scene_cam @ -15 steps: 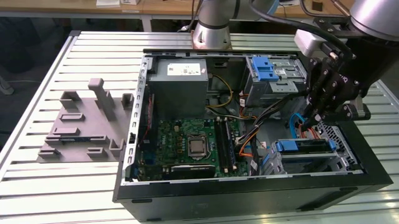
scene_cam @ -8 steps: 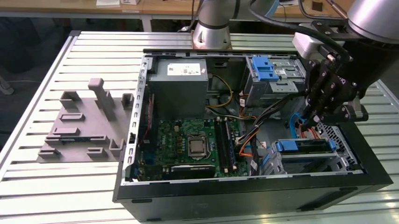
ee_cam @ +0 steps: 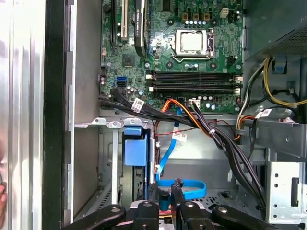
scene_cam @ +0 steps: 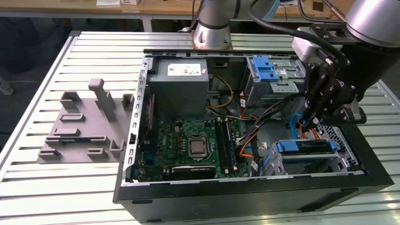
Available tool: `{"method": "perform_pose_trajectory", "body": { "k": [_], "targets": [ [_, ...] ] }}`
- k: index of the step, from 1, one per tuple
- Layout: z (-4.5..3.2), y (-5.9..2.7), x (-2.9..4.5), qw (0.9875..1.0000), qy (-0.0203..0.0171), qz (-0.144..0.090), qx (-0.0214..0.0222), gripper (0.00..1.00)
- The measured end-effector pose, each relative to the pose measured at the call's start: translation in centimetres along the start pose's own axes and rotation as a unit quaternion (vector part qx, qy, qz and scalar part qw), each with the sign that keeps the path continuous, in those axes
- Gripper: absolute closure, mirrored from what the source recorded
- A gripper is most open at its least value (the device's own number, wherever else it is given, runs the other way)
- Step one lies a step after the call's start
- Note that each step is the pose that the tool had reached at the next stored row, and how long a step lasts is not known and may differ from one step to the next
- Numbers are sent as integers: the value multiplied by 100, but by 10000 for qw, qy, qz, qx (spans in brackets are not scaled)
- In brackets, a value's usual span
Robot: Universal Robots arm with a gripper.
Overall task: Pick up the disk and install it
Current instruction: 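Insert the second disk wire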
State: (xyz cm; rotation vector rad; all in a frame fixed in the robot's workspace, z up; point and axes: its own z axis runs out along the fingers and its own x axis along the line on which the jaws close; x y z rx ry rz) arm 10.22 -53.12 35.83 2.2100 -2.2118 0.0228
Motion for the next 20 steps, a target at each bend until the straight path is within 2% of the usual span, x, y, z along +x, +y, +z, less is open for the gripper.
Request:
{"method": "perform_pose_trajectory", "body": {
  "k": [7, 8, 20],
  "targets": [
    [23, 0, 0, 10000, 0, 0, 0, 76],
    [24, 0, 0, 10000, 0, 0, 0, 83],
    [75, 0, 39, 10000, 0, 0, 0, 83]
  ]
}}
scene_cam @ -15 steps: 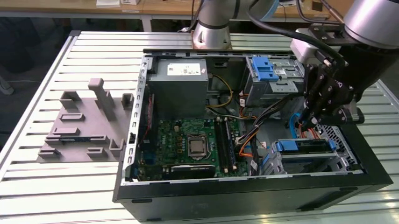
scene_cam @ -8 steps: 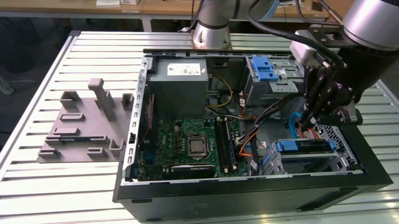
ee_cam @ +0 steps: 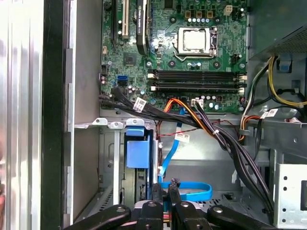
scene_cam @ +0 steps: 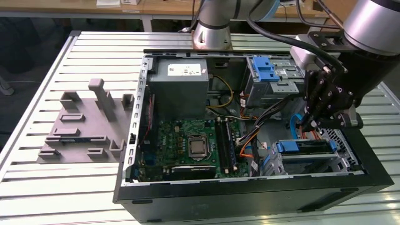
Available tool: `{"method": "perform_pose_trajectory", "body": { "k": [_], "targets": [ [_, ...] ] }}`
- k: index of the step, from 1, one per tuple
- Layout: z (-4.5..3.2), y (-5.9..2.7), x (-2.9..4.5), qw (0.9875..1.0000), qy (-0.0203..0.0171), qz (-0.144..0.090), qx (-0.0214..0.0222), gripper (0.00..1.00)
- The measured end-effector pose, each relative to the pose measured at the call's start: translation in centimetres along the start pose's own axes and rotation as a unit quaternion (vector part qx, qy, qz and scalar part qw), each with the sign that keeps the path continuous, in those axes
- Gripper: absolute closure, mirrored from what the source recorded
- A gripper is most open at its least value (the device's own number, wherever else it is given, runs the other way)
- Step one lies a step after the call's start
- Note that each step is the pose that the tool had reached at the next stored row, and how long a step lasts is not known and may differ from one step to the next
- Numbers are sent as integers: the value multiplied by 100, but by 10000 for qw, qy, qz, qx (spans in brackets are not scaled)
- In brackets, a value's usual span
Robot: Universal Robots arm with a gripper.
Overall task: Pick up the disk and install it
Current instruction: 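Insert the second disk wire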
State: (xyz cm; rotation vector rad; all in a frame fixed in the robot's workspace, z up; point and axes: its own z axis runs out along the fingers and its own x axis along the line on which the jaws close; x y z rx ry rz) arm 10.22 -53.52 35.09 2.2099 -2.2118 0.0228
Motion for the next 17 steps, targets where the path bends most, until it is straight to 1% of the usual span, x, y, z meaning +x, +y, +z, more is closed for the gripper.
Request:
{"method": "perform_pose_trajectory", "body": {
  "k": [4, 9, 17],
  "targets": [
    [3, 0, 12, 10000, 0, 0, 0, 83],
    [21, 0, 73, 10000, 0, 0, 0, 83],
    [58, 0, 122, 10000, 0, 0, 0, 83]
  ]
}}
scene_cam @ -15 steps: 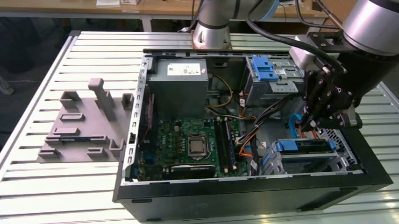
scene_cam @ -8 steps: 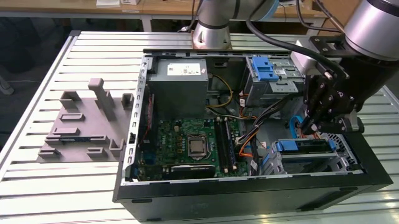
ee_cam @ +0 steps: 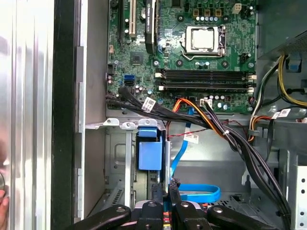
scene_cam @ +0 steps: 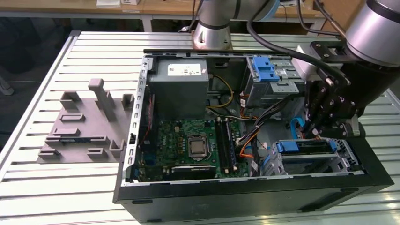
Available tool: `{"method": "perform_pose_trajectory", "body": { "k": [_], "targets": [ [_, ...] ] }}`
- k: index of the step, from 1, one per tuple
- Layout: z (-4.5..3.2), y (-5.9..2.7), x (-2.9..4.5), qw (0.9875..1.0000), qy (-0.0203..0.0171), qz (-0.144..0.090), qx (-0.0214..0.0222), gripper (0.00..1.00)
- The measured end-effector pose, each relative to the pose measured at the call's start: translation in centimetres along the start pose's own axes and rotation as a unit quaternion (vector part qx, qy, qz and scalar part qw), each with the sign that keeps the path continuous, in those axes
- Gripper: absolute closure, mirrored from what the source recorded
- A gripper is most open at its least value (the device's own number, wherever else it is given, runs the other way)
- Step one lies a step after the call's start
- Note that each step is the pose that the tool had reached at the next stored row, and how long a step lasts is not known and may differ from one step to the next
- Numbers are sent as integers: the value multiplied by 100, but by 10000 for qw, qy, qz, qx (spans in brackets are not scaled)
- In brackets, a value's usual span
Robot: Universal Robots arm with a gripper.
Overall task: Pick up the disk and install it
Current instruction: 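Insert the second disk wire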
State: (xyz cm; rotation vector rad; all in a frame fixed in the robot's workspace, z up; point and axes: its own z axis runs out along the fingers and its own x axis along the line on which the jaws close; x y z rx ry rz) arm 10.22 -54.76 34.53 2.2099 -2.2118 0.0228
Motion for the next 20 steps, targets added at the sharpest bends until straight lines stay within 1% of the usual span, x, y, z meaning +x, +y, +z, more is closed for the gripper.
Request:
{"method": "perform_pose_trajectory", "body": {
  "k": [5, 10, 20],
  "targets": [
    [19, 0, 13, 10000, 0, 0, 0, 83],
    [30, 0, 43, 10000, 0, 0, 0, 83],
    [58, -29, 46, 10000, 0, 0, 0, 83]
  ]
}}
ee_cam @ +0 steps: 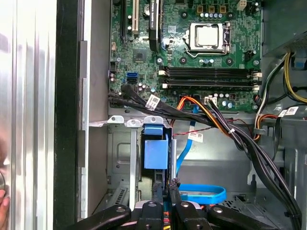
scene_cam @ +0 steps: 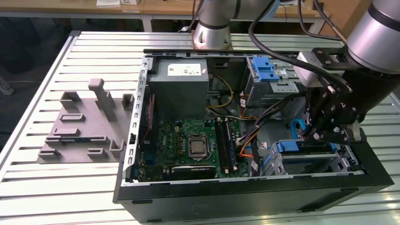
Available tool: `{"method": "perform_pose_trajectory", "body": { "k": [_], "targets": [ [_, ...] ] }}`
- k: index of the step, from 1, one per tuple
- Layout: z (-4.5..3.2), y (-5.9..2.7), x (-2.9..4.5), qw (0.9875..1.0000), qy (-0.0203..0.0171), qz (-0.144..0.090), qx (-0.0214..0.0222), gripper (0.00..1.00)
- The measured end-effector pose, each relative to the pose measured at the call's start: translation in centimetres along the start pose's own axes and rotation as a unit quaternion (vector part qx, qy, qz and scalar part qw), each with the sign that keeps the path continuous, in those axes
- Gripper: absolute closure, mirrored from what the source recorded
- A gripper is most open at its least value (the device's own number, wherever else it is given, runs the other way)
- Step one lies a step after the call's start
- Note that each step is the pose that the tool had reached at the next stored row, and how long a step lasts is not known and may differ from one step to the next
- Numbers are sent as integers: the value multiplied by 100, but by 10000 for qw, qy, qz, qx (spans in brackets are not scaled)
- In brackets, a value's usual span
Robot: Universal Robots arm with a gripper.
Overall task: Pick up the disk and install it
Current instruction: 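Insert the second disk wire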
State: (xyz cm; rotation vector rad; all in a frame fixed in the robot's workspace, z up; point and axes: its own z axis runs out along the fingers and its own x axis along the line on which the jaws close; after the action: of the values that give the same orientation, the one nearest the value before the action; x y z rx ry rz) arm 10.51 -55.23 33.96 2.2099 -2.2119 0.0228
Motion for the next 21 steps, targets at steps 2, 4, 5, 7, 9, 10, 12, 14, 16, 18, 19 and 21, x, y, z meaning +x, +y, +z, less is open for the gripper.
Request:
{"method": "perform_pose_trajectory", "body": {
  "k": [2, 4, 5, 7, 9, 10, 12, 14, 16, 18, 19, 21],
  "targets": [
    [9, -2, 2, 10000, 0, 0, 0, 83],
    [15, -4, 5, 10000, 1, 0, 0, 83],
    [19, -3, 7, 10000, 0, 0, 0, 83],
    [24, -4, 9, 10000, 1, 0, 0, 83],
    [30, -7, 10, 10000, 0, 0, 0, 83],
    [33, -8, 10, 10000, 0, 0, 0, 83],
    [37, -12, 11, 10000, 1, 0, 0, 83],
    [41, -18, 11, 10000, 1, 0, 0, 83],
    [44, -23, 11, 10000, 0, 0, 0, 83],
    [48, -27, 11, 10000, 0, 0, 0, 83],
    [50, -28, 10, 10000, 0, 0, 0, 83],
    [56, -29, 10, 10000, 0, 0, 0, 83]
  ]
}}
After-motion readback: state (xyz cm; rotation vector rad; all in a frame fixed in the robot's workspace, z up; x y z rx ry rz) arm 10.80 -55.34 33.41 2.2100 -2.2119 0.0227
